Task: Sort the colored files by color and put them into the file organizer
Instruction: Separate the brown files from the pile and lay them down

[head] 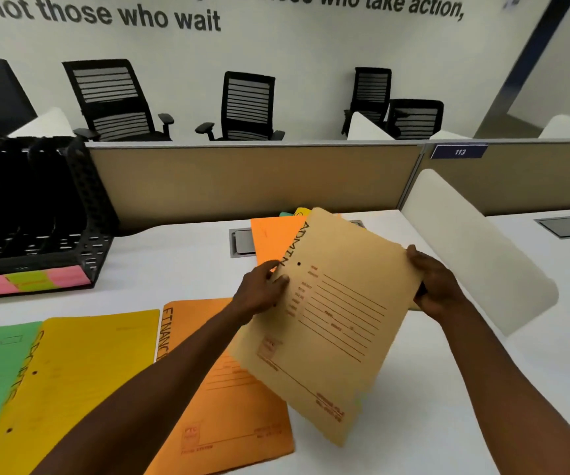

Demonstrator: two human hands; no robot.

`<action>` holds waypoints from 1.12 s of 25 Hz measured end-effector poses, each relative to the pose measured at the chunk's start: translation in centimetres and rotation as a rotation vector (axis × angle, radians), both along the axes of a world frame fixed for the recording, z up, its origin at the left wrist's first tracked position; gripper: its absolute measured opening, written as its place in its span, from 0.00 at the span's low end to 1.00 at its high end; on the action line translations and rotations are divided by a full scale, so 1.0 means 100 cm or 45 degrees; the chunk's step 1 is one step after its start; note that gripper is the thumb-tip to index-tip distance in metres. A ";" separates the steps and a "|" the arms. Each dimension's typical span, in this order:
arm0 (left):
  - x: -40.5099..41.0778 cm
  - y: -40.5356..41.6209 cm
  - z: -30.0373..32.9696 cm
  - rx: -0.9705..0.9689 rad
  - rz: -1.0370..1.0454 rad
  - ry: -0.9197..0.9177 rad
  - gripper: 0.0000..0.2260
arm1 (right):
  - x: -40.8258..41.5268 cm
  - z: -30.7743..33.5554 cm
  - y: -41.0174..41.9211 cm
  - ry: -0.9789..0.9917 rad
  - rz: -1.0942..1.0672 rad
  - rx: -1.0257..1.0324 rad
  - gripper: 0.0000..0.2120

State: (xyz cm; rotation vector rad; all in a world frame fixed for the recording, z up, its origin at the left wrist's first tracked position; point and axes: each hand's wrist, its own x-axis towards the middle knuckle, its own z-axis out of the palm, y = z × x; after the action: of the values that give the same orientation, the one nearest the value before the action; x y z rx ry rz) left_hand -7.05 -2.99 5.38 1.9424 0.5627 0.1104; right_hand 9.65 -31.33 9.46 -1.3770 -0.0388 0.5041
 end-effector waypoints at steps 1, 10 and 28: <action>-0.008 -0.003 -0.006 -0.038 0.025 -0.016 0.21 | -0.003 0.000 -0.003 0.008 0.013 -0.036 0.12; -0.059 -0.065 -0.073 -0.564 0.379 0.072 0.17 | -0.063 -0.098 -0.015 0.055 -0.129 -0.664 0.23; -0.056 -0.105 -0.123 0.105 0.135 0.459 0.26 | -0.075 -0.175 -0.029 -0.218 0.026 -1.188 0.36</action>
State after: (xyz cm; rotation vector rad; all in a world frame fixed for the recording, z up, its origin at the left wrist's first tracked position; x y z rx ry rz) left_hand -12.65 -13.48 -6.89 2.0253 0.9114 -0.1561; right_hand 2.16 -34.20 -8.00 -2.3329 0.0515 0.4310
